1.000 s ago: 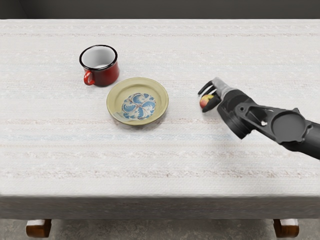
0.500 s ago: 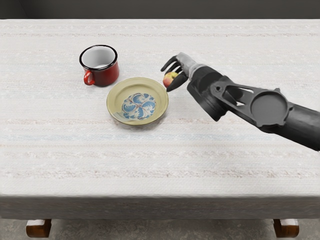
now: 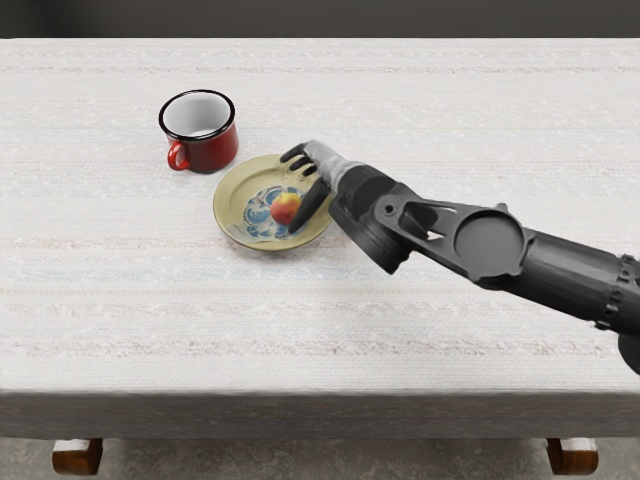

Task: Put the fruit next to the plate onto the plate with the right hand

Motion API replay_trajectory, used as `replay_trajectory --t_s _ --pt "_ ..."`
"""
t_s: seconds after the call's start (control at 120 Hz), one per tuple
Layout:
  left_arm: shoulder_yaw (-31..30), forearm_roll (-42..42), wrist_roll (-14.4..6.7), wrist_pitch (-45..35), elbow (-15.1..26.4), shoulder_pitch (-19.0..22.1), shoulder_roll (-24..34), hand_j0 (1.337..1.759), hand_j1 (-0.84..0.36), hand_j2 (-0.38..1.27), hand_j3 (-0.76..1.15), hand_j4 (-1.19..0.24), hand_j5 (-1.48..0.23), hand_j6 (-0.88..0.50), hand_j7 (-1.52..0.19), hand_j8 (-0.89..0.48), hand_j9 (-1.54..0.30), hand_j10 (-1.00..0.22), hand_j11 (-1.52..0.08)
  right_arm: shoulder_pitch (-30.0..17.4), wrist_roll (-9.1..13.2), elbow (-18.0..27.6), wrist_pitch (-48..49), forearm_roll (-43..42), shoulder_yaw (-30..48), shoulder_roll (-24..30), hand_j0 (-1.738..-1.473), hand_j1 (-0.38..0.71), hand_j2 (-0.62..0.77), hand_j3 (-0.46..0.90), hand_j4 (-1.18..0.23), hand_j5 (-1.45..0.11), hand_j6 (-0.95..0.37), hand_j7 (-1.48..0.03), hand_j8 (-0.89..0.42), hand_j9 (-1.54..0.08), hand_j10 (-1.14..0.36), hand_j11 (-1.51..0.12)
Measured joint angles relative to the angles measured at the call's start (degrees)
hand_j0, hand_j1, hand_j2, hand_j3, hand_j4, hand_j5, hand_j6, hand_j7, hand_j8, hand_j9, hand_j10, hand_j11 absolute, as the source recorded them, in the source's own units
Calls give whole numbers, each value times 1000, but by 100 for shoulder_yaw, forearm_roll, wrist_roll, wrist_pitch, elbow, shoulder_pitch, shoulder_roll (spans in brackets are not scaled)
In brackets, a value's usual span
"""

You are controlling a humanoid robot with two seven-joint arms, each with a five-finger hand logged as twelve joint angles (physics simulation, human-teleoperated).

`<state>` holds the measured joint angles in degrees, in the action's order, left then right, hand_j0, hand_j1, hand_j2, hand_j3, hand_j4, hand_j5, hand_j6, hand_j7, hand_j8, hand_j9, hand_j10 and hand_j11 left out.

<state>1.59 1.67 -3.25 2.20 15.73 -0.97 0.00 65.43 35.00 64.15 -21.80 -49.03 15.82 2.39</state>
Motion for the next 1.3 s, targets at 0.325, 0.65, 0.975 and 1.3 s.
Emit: replay_trajectory --t_s 0.325,0.65,0.975,1.3 --pt "1 0 0 0 0 0 0 1658 349 0 0 0 0 0 0 0 0 0 0 -1391 0 1313 4616 965 3413 1754 -1658 -258 13 0 -85 -120 -81 -114 -64 -118 -83 -117" --pt "1 0 0 0 0 0 0 1658 349 0 0 0 0 0 0 0 0 0 0 -3678 0 1407 5634 3073 5742 2854 -1658 -306 -1 0 -37 -51 -37 -50 -33 -50 -37 -50" --pt "6 -1 0 1 0 0 0 1658 349 0 0 0 0 0 0 0 0 0 0 -4624 0 1286 5679 3468 6952 3133 -1658 -318 -3 0 -26 -35 -25 -35 -25 -35 -26 -35" --pt "8 0 0 0 0 -9 0 1658 349 0 0 0 0 0 0 0 0 0 0 -4933 0 1194 5681 3524 7424 3149 -1658 -320 -4 0 -24 -32 -23 -32 -23 -32 -24 -32"
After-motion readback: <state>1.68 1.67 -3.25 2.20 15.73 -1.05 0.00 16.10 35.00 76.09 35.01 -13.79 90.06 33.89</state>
